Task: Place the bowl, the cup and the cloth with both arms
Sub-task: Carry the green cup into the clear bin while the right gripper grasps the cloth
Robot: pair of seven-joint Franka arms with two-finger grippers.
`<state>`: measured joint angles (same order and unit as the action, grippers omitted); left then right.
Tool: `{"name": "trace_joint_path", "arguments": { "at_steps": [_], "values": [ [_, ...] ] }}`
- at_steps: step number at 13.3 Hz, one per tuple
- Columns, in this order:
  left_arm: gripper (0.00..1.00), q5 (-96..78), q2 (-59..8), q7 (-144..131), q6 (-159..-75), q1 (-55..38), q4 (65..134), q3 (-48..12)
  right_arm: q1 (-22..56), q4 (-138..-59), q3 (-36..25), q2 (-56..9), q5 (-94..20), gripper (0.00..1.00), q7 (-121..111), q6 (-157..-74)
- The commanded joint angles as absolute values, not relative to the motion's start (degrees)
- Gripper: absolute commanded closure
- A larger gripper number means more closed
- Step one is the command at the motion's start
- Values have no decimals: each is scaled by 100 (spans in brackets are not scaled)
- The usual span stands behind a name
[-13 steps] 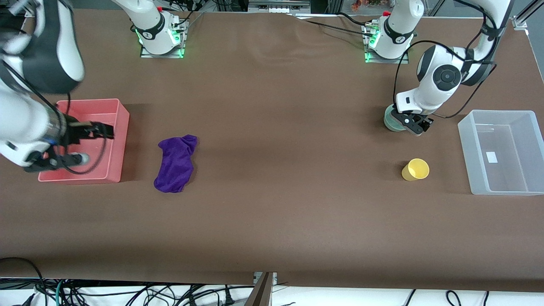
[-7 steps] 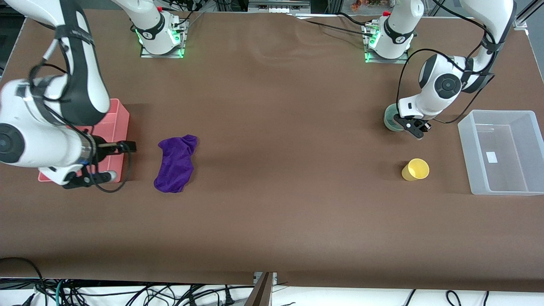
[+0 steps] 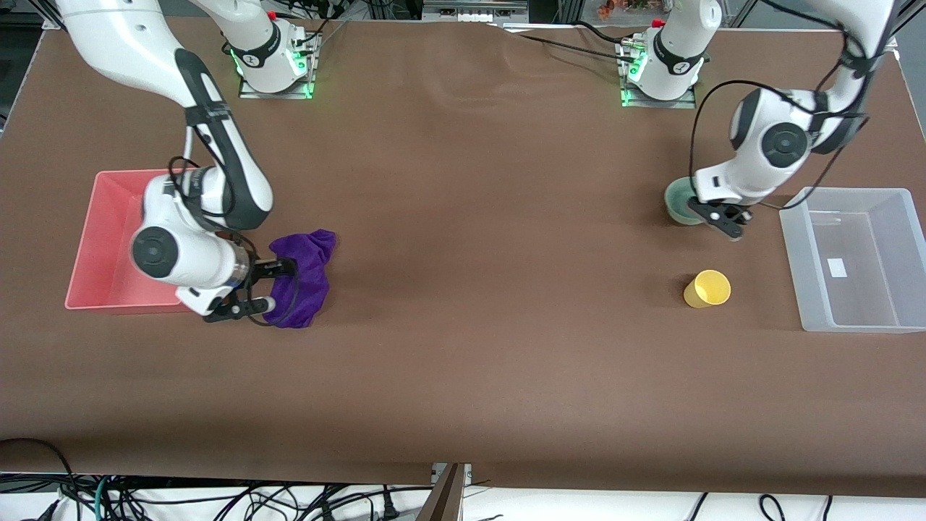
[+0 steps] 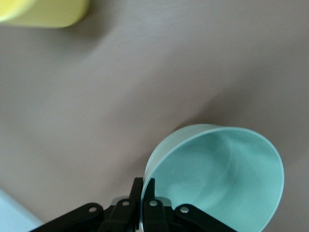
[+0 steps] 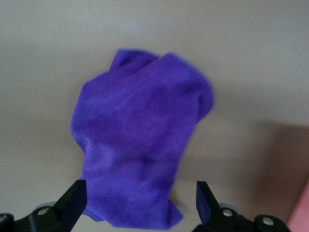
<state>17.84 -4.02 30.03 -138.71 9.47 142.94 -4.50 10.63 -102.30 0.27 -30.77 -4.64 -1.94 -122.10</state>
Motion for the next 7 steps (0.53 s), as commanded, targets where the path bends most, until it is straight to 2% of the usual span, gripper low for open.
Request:
{"name": "trace_joint_path", "arguments": {
  "at_steps": [1, 3, 4, 6, 7],
  "values": [
    [100, 1819, -316, 3742, -12328, 1448, 12917, -448, 1125, -10450, 141, -3172, -563, 0, 262, -12401],
    [100, 1819, -771, 4321, -11500, 2010, 11696, -448, 1134, -10651, 149, -3252, -562, 0, 281, -12734],
    [100, 1811, -1078, 4577, -11270, 2352, 11115, -457, 1134, -10722, 167, -3295, -562, 12, 281, -12875],
    [100, 1811, -1623, 4946, -11118, 2819, 10252, -457, 1160, -10775, 176, -3357, -562, 78, 272, -12859],
    [100, 1802, -1974, 5044, -11136, 3047, 9917, -457, 1169, -10767, 176, -3384, -554, 98, 272, -12841]
  ]
}}
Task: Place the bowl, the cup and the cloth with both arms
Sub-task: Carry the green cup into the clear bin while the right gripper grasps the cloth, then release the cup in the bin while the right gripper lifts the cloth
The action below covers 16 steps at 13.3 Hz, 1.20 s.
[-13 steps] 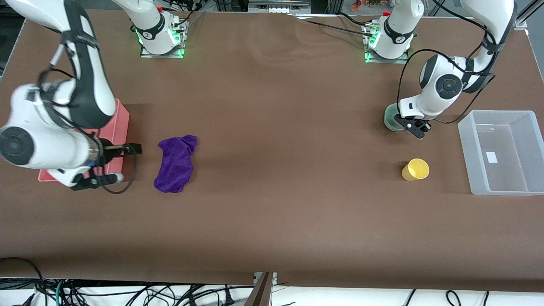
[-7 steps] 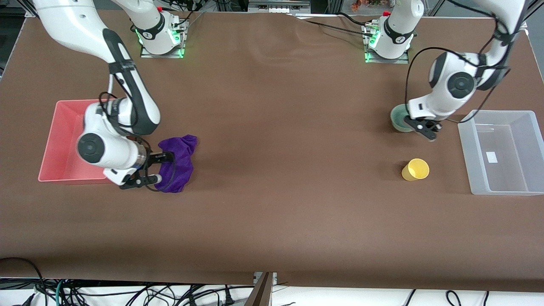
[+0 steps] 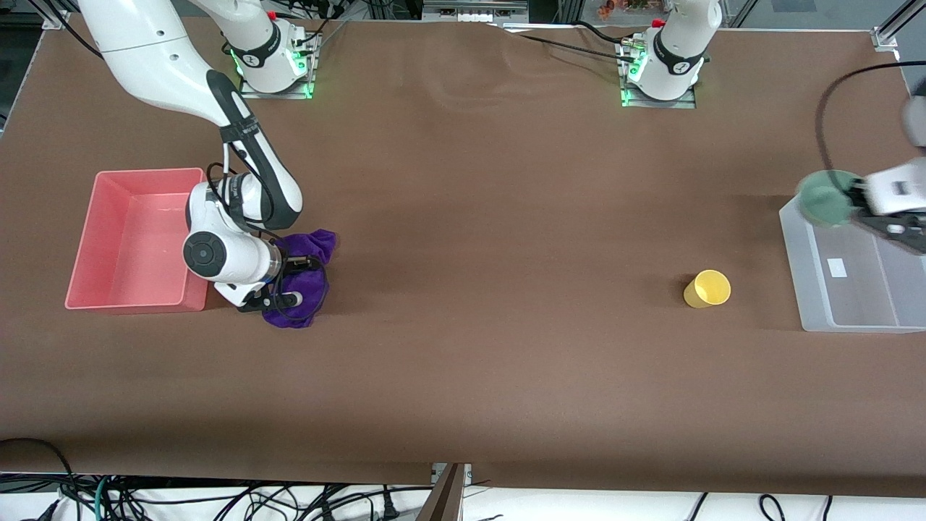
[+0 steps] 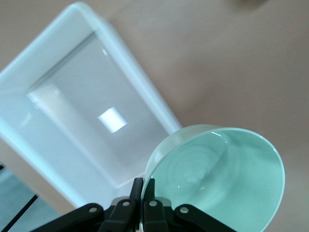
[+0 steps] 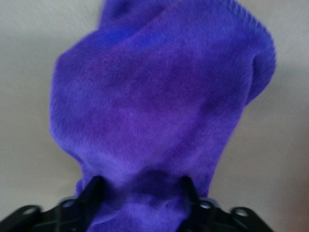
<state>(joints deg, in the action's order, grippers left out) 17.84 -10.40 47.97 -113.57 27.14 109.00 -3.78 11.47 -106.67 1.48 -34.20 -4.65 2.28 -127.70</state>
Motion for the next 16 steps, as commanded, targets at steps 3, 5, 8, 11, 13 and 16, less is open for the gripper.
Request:
{"name": "trace_joint_path", "arguments": {
  "at_steps": [3, 5, 8, 11, 13, 16],
  "values": [
    [100, 1215, -3230, 5054, -11162, 3444, 8915, -457, 1169, -10740, 176, -3410, -554, 100, 176, -12832],
    [100, 890, -3777, 5071, -11180, 3621, 8684, -475, 1169, -10635, 176, -3332, -527, 100, 167, -12710],
    [100, 747, -4095, 5605, -11590, 3726, 8649, -466, 1073, -9822, 132, -3059, -449, 100, 80, -11450],
    [0, 747, -4061, 5695, -11778, 3779, 8648, -466, 775, -8442, 45, -2936, 24, 100, -471, -9191],
    [0, 747, -3851, 5704, -11586, 3762, 8648, -518, 721, -7991, -436, -2874, 106, 100, -1288, -8274],
    [0, 756, -3254, 5643, -10831, 3639, 8631, -1008, 712, -7735, -1342, -2848, 132, 100, -2554, -7569]
  ]
}}
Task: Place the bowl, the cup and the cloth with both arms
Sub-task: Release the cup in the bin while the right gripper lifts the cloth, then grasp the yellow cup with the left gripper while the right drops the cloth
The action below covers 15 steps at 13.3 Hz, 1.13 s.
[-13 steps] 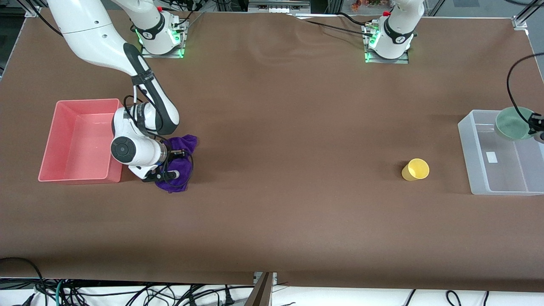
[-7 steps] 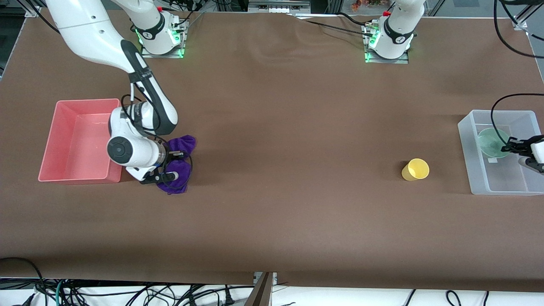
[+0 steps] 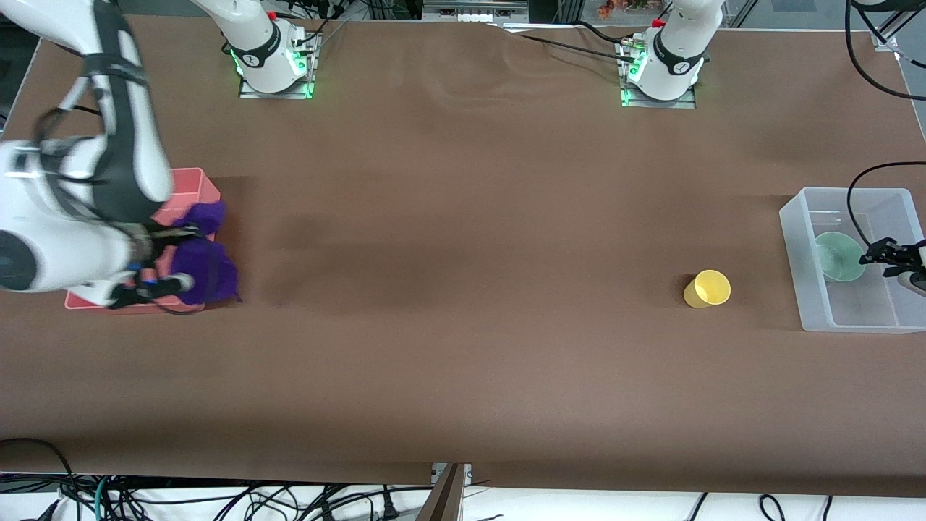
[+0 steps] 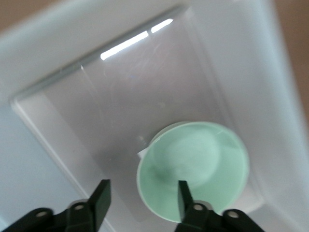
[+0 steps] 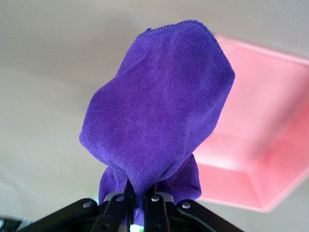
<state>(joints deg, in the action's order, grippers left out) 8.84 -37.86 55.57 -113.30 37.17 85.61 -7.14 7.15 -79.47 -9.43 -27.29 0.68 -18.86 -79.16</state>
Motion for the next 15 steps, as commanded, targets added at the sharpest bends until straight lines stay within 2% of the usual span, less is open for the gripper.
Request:
{"name": "trace_joint_path", "arguments": {
  "at_steps": [1, 4, 6, 11, 12, 13, 14, 15],
  "values": [
    [0, 756, -3095, 5590, -10645, 3630, 8631, -1272, 712, -7734, -1614, -2856, 132, 100, -2932, -7576],
    [0, 826, -2971, 4873, -10311, 3534, 8490, -2054, 703, -7953, -2126, -2927, 342, 100, -3786, -7742],
    [0, 835, -3032, 3985, -10301, 3158, 8578, -2109, 624, -8304, -2162, -2927, 352, 100, -3823, -8075],
    [2, 826, -3708, 2550, -10484, 2471, 8666, -2083, 545, -9262, -2180, -2997, 255, 100, -3823, -9313],
    [9, 826, -3813, 2540, -10633, 2478, 8675, -2083, 545, -9403, -2180, -3014, 203, 91, -3823, -9569],
    [15, 826, -3928, 2540, -10748, 2487, 8684, -2083, 545, -9500, -2180, -3049, 141, 65, -3823, -9754],
    [28, 826, -4077, 2540, -10862, 2470, 8684, -2083, 545, -9536, -2180, -3085, 97, 6, -3823, -9904],
    [52, 826, -4165, 2540, -10915, 2461, 8692, -2083, 536, -9501, -2180, -3059, 97, 0, -3823, -9888]
  ]
}}
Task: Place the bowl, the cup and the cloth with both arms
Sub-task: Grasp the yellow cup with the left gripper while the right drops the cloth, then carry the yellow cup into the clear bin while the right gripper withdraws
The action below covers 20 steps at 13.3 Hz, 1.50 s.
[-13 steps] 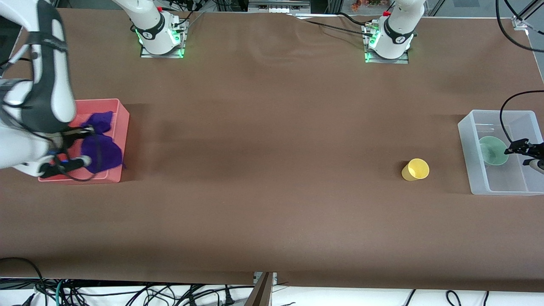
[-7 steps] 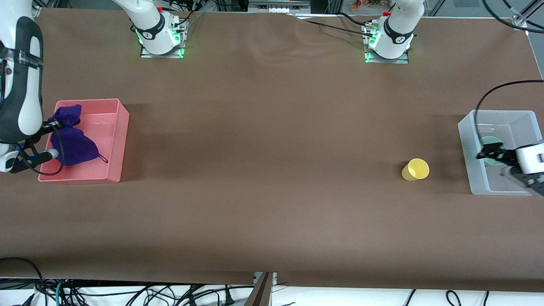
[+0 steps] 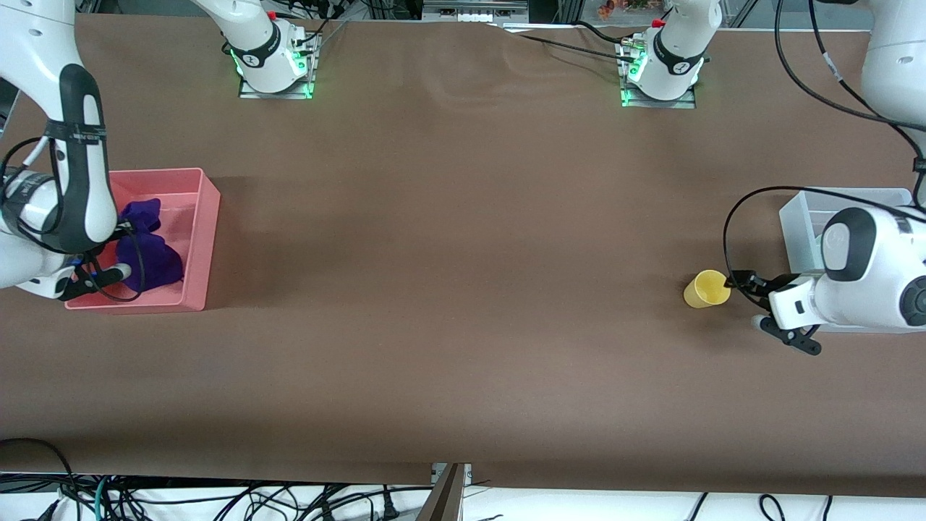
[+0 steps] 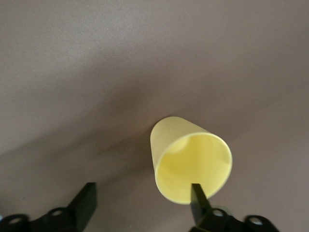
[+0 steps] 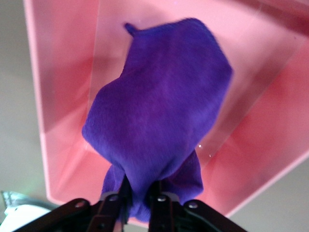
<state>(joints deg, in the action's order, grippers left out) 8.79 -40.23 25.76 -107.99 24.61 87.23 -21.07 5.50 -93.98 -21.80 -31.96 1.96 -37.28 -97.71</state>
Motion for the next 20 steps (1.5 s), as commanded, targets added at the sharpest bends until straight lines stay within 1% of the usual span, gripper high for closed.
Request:
{"name": "trace_joint_path", "arguments": {
  "at_steps": [1, 2, 4, 5, 7, 8, 9, 11, 13, 14, 15, 16, 18, 19, 20],
  "values": [
    [72, 826, -4218, 2531, -10933, 2452, 8692, -2083, 545, -9466, -2188, -2980, 88, 0, -3797, -9809],
    [82, 826, -4271, 2557, -10925, 2452, 8701, -2083, 536, -9379, -2188, -2805, -25, 0, -3788, -9661],
    [94, 800, -4315, 2522, -10907, 2443, 8719, -2083, 554, -8967, -2276, -2760, -463, 0, -3779, -9074],
    [100, 800, -4315, 2522, -10899, 2443, 8727, -2083, 554, -8486, -2268, -2760, -579, 0, -3753, -8714],
    [100, 774, -4280, 2531, -10863, 2452, 8693, -2092, 658, -7729, -2154, -2751, -528, 0, -3718, -8080],
    [100, 765, -4245, 2531, -10820, 2461, 8649, -2092, 729, -7517, -2023, -2629, -510, 0, -3622, -7816],
    [100, 765, -4176, 2531, -10628, 2470, 8579, -2092, 747, -7419, -1874, -2471, -501, 0, -3203, -7744],
    [100, 878, -3903, 2592, -9875, 2461, 8159, -2066, 686, -7409, -1225, -2085, -318, 0, -1712, -7734],
    [100, 1516, -3797, 2628, -8943, 2470, 7623, -2074, 642, -7409, -723, -1777, 7, 0, -1459, -7769],
    [100, 1982, -3675, 2758, -8599, 2478, 7516, -2074, 633, -7400, -642, -1610, 113, 0, -1424, -7813],
    [100, 2474, -3517, 3090, -8483, 2496, 7515, -2066, 633, -7418, -607, -1356, 210, 0, -1415, -7927],
    [100, 2896, -3420, 3468, -8473, 2540, 7567, -2031, 572, -7453, -598, -1206, 194, 0, -1441, -8137],
    [100, 3409, -3462, 4102, -8612, 2872, 7576, -1951, 510, -7488, -598, -968, 176, 0, -1467, -8148],
    [100, 3384, -3472, 4305, -8970, 3248, 7637, -2003, 501, -7532, -554, -906, 324, 0, -1450, -8121],
    [100, 3384, -3498, 4507, -9435, 3417, 7890, -1995, 440, -7663, -554, -870, 464, 0, -1468, -8156]
  ]
}}
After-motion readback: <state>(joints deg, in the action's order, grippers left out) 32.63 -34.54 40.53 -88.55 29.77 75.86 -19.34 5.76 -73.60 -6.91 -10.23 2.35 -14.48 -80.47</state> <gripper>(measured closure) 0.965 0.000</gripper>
